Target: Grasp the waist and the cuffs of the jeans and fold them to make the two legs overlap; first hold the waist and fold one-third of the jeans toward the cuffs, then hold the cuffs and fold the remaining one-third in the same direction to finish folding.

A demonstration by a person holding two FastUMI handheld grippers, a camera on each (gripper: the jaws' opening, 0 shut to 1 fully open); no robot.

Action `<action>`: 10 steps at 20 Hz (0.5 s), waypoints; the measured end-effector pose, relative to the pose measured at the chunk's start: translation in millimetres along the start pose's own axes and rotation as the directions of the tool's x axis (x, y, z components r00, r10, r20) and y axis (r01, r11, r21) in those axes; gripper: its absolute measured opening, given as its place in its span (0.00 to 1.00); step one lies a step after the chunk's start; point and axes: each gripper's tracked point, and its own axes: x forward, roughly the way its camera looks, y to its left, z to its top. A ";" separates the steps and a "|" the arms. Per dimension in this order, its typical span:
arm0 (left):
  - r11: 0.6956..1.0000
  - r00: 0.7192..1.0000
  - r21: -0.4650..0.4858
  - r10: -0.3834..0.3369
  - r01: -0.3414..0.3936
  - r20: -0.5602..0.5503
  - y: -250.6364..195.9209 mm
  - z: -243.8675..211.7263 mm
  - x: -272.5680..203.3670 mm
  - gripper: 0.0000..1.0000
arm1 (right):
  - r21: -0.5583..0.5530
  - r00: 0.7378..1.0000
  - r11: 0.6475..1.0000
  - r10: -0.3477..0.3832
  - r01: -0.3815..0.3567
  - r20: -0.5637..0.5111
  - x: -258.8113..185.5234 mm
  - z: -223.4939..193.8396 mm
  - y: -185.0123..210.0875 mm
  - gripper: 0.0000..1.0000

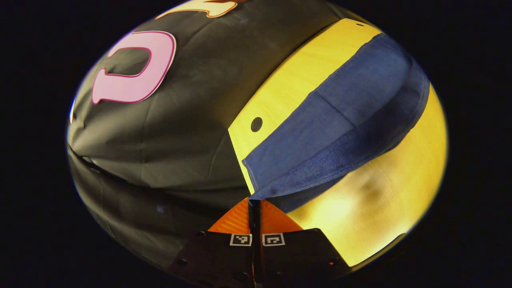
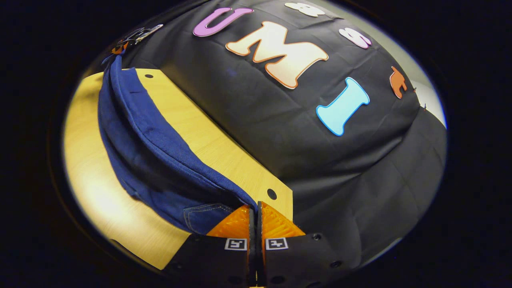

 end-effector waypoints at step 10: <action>0.996 0.995 0.027 -0.088 0.087 0.038 -41.7 51.2 121.8 0.00 | 0.064 0.987 0.998 -0.011 0.021 -0.159 95.7 -12.6 40.4 0.03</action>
